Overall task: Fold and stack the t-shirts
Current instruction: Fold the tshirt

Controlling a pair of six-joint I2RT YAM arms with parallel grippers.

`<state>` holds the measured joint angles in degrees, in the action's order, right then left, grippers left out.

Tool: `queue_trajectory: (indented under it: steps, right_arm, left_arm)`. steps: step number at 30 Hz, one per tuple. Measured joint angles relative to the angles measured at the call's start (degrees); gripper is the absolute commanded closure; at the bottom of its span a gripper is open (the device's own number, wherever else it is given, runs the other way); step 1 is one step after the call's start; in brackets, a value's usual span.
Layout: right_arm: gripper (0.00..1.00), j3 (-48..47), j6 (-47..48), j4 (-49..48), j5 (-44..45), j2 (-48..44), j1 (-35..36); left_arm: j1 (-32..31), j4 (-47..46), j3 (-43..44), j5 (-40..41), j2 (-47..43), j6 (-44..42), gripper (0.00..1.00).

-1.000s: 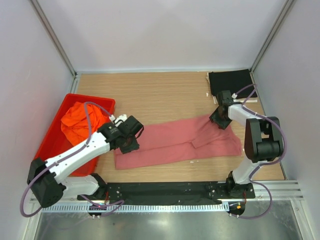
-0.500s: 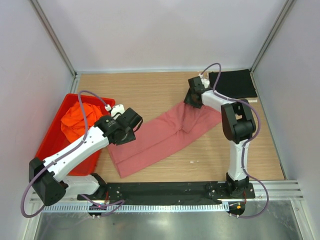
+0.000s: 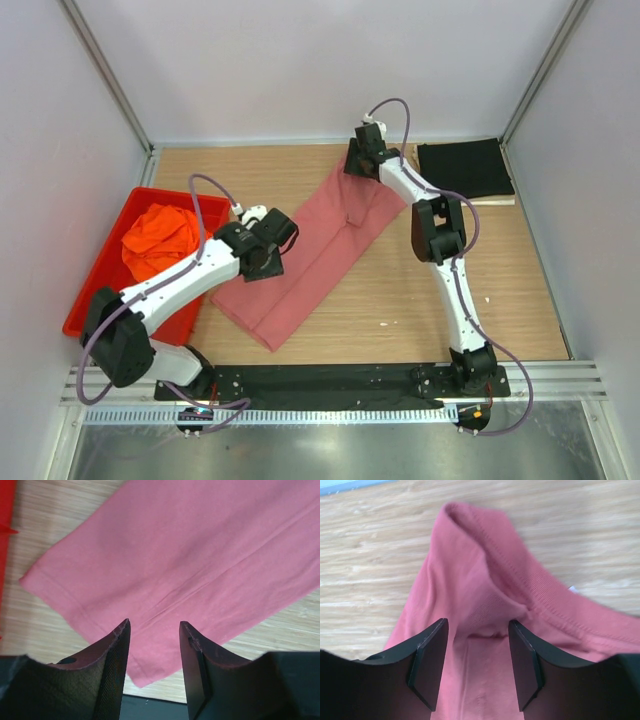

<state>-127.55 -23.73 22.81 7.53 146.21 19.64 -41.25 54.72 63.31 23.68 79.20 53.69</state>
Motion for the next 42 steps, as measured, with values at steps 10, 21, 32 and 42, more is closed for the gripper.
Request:
queue_trajectory:
  steps: [10, 21, 32, 42]
  right_arm:
    - [0.44, -1.77, 0.35, 4.98, 1.92, -3.82, -3.67]
    - [0.56, 20.55, -6.4, 3.93, 5.99, -23.19, -4.81]
    - [0.55, 32.85, -6.12, -0.55, 3.23, -22.93, -11.1]
    - [0.73, 27.54, -4.76, -1.99, 3.5, -16.76, -13.0]
  left_arm:
    - [0.13, -12.11, -8.44, -11.26, 9.25, -0.24, 0.61]
    - [-1.51, -16.9, -11.39, -15.32, 12.52, 1.86, 0.64]
    - [-9.25, -15.65, -10.62, -11.78, 12.92, 8.26, 0.64]
    - [-11.19, -11.17, -8.66, -9.84, 14.6, 10.49, 0.64]
